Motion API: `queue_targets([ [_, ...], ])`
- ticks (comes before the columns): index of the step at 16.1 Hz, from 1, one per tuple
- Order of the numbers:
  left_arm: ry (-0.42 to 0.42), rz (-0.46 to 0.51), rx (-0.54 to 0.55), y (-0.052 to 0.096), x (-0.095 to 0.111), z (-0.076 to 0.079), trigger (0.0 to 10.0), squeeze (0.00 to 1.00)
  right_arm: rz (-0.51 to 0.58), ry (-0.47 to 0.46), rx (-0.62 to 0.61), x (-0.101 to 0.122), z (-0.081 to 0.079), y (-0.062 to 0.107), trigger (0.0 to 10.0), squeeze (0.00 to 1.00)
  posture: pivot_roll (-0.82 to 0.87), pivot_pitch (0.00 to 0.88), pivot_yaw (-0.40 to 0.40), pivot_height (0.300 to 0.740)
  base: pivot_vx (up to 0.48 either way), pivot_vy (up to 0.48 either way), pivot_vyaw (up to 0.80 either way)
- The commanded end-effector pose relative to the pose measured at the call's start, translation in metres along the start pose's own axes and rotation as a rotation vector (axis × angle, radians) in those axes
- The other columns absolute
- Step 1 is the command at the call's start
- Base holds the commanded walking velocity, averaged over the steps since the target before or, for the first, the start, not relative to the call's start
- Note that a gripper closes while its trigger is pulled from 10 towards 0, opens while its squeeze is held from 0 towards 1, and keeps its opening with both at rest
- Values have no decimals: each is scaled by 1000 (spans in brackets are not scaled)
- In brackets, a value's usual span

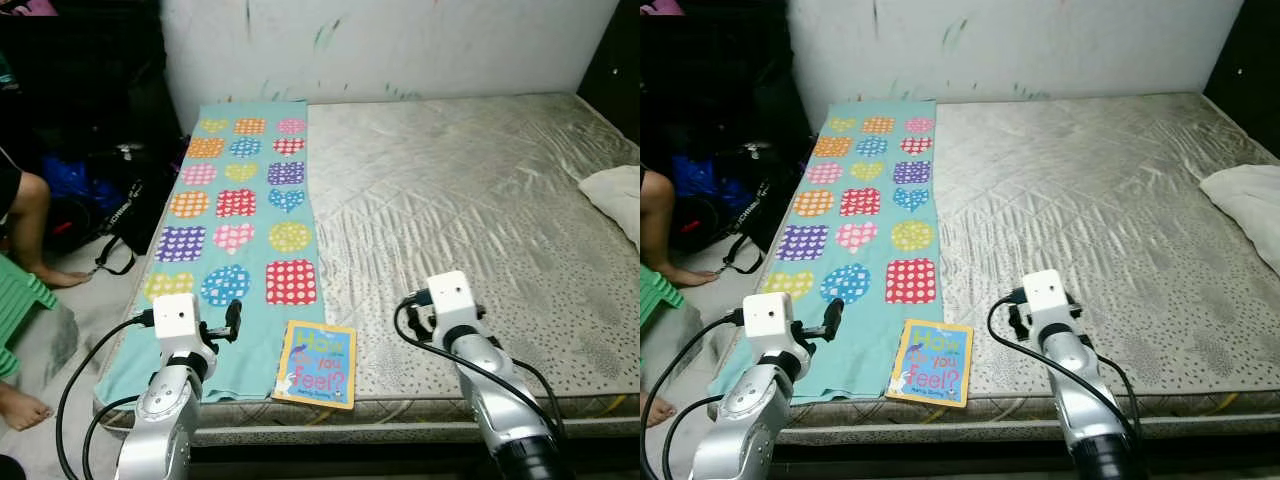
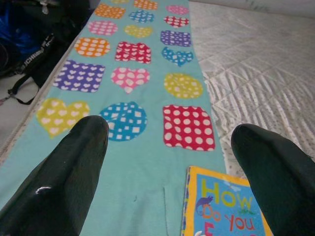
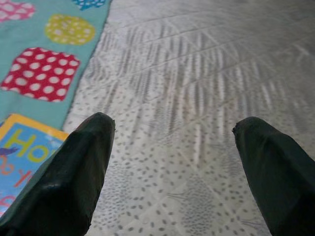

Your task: Clean up the room

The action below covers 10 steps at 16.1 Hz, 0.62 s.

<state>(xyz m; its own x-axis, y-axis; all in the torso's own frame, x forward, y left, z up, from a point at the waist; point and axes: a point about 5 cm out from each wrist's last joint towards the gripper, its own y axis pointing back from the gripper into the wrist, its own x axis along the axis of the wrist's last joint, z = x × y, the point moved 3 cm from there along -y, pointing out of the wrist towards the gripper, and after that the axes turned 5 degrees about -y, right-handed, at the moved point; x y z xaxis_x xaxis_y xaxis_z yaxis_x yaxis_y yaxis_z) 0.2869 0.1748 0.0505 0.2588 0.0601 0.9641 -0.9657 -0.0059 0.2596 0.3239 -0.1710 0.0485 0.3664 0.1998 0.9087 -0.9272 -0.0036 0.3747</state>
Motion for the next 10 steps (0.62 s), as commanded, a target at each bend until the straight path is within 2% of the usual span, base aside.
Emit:
queue_targets([
  [1, -6, -1, 7, 2, 2, -5, 10000, 0, 11, 13, -40, 1, 7, 3, 10000, 0, -82, 0, 48, 740, 0, 0, 0],
  [4, -12, -15, 16, 6, 0, -11, 10000, 0, 9, 21, -66, -6, 17, 10, 10000, 0, -86, 0, 53, 740, 0, 0, 0],
  [5, -11, -18, 15, 7, 0, -12, 10000, 0, 12, 17, -58, -7, 17, 11, 10000, 0, -88, 0, 54, 740, 0, 0, 0],
  [8, 9, -73, 10, 15, -11, -18, 10000, 0, 27, 87, -9, -8, 9, 17, 10000, 0, -89, 0, 52, 740, 0, 0, 0],
  [10, 8, -86, -10, 14, -13, -18, 10000, 0, 17, 54, 53, -10, 2, 17, 10000, 0, -88, 0, 50, 740, 0, 0, 0],
])
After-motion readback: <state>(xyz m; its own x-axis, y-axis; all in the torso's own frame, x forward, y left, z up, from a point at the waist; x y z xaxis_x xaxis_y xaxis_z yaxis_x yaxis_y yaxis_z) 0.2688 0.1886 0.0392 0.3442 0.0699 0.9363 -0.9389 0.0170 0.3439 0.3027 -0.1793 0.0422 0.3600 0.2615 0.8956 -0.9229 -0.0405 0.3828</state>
